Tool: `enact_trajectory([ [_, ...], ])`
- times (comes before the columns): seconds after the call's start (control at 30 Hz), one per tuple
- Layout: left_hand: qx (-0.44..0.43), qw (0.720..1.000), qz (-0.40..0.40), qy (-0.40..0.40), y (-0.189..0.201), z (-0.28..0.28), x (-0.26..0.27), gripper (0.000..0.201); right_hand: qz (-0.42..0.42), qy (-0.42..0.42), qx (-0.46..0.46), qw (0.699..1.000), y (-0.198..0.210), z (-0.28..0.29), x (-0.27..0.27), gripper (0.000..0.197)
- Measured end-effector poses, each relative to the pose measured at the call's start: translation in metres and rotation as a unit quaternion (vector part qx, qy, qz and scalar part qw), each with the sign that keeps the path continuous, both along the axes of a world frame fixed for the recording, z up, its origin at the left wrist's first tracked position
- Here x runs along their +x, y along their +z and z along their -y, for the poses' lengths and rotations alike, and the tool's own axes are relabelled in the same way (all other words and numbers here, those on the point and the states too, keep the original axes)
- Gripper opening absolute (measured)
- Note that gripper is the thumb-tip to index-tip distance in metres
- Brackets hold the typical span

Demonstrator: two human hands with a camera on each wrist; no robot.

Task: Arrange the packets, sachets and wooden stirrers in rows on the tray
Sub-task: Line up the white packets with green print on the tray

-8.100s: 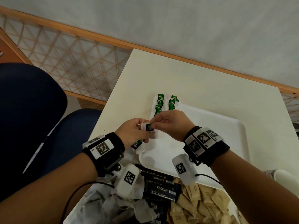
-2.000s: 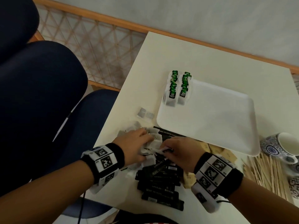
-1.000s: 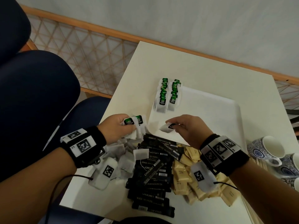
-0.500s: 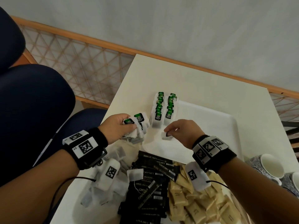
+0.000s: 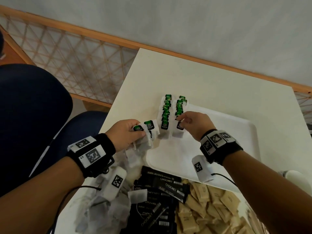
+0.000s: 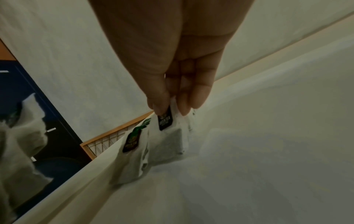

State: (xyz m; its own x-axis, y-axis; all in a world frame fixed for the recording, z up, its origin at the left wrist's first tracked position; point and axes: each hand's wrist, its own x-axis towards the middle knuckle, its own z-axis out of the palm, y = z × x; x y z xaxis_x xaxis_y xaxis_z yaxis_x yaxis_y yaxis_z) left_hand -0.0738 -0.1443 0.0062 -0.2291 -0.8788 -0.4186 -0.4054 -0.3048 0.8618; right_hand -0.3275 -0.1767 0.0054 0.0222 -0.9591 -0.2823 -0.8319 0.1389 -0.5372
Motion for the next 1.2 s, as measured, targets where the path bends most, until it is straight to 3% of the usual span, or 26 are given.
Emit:
enact_trajectory([
  [0.27,-0.001,1.0,-0.007,-0.001,0.0,-0.001,-0.002,0.01,-0.022,0.05,-0.103,0.993,-0.001,-0.022,-0.005,0.014],
  [0.4,-0.01,1.0,-0.01,0.006,0.003,-0.002,0.002,0.009,-0.055,0.158,0.007,0.986,-0.009,-0.046,0.001,0.021],
  [0.47,-0.012,1.0,-0.011,0.012,0.005,-0.002,0.004,0.007,-0.066,0.186,0.019,0.98,-0.015,-0.05,0.003,0.024],
  [0.87,-0.016,1.0,0.006,-0.009,0.002,0.0,0.004,0.007,-0.044,0.223,-0.02,0.974,-0.018,-0.046,0.034,0.03],
  [1.2,-0.017,0.998,0.024,-0.056,-0.002,-0.001,-0.005,0.015,-0.035,0.154,0.004,0.987,-0.024,-0.054,0.009,0.022],
])
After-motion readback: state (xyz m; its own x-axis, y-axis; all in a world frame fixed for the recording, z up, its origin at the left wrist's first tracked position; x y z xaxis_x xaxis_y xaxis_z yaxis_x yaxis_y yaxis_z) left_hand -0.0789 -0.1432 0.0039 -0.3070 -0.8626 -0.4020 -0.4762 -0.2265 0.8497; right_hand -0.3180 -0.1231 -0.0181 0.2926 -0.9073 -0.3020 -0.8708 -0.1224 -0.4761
